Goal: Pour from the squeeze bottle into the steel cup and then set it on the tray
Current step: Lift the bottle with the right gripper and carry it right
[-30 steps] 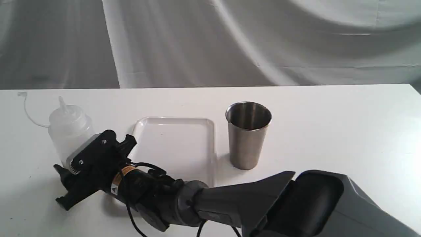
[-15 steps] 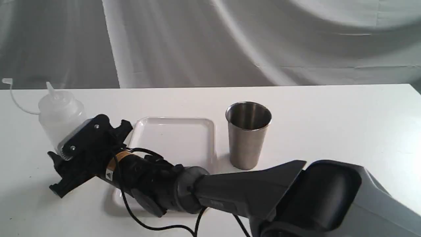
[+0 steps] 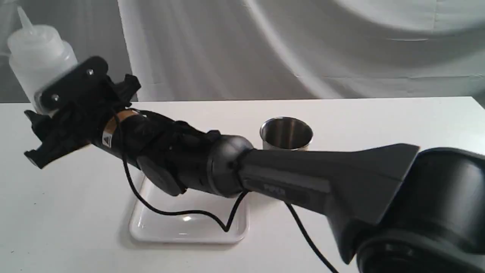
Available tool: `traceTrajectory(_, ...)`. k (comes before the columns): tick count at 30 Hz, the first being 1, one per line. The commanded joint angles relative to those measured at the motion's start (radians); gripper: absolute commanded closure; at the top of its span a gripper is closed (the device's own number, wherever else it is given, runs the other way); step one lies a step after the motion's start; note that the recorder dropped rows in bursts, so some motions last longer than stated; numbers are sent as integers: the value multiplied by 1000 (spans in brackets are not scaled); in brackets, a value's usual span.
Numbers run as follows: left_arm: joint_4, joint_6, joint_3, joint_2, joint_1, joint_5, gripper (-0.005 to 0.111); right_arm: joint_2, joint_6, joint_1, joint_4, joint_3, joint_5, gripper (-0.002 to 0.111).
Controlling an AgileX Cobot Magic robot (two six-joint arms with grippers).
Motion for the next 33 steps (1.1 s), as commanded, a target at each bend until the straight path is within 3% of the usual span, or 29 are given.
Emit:
traceTrajectory(1,3,6,4,-5,-5,-6,98,-87,19,3,-6,-3,19,108)
traceTrajectory(22,3,8,4,-5,-5,-6,98,-425,19,-64,-77,-1,506,108)
traceTrajectory(33,3,8,4,-5,-5,-6,98,-664,19,-136,-110,341,256,108)
